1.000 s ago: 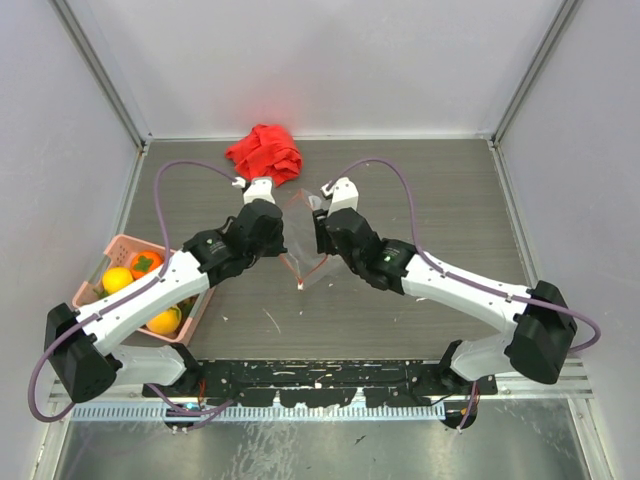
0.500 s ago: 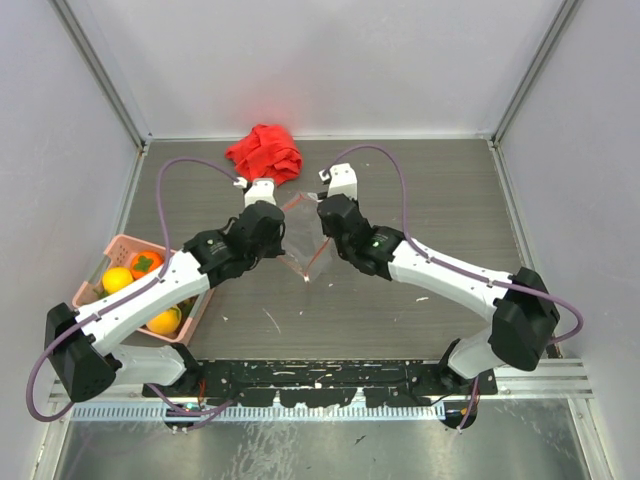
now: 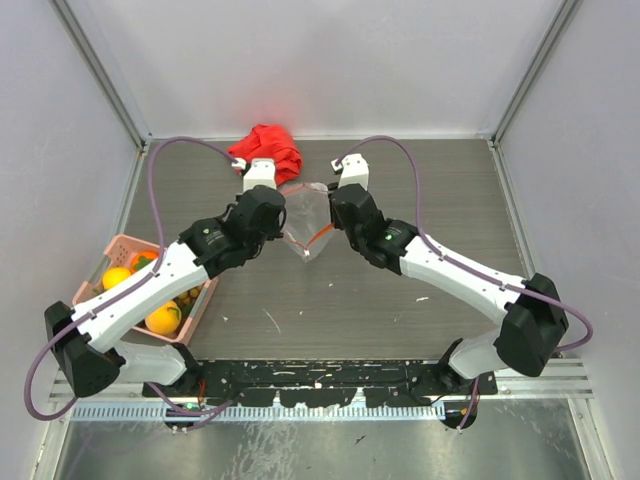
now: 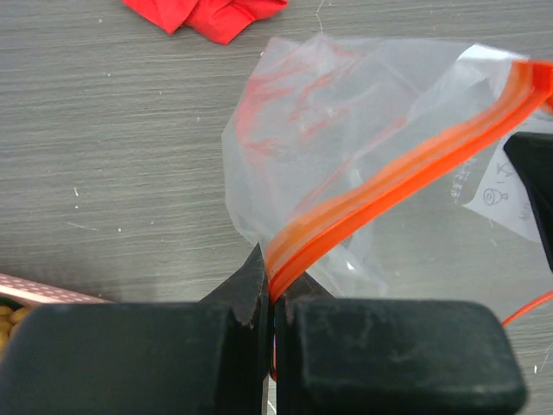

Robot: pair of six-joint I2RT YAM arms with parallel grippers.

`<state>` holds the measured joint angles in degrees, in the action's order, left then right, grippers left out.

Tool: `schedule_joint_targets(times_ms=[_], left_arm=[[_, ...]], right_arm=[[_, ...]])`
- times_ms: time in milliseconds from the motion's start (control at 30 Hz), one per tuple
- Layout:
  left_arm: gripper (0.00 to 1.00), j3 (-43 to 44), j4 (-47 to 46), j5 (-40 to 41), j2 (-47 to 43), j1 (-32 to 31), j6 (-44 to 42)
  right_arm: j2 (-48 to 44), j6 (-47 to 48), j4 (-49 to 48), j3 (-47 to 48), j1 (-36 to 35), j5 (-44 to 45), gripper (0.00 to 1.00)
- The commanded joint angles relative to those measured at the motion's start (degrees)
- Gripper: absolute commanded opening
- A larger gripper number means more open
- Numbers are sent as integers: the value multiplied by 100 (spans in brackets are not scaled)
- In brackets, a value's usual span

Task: Place the food in the zip-top bag and seal the zipper
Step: Open the zipper of the food storage bag at the center of the board.

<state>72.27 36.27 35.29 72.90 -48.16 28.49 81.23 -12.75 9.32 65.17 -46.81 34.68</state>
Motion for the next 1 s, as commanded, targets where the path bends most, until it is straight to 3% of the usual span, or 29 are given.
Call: schedule_joint_targets(times_ms=[0, 200, 667, 833, 967], left_arm=[[0, 218, -383, -38, 244, 2, -112], [0, 359, -402, -53, 605, 0, -46], [0, 467, -331, -116, 838, 5, 73], [0, 470, -297, -66, 845, 2, 60], [0, 436, -230, -3, 820, 8, 56]], right_arm=[[-284, -95, -11, 166, 31, -649, 40], [-458, -189, 167, 93, 32, -1162, 47], [-705, -200, 711, 32, 31, -968, 53], [-727, -219, 849, -29, 31, -682, 41], [-750, -189, 1049, -43, 29, -119, 20]])
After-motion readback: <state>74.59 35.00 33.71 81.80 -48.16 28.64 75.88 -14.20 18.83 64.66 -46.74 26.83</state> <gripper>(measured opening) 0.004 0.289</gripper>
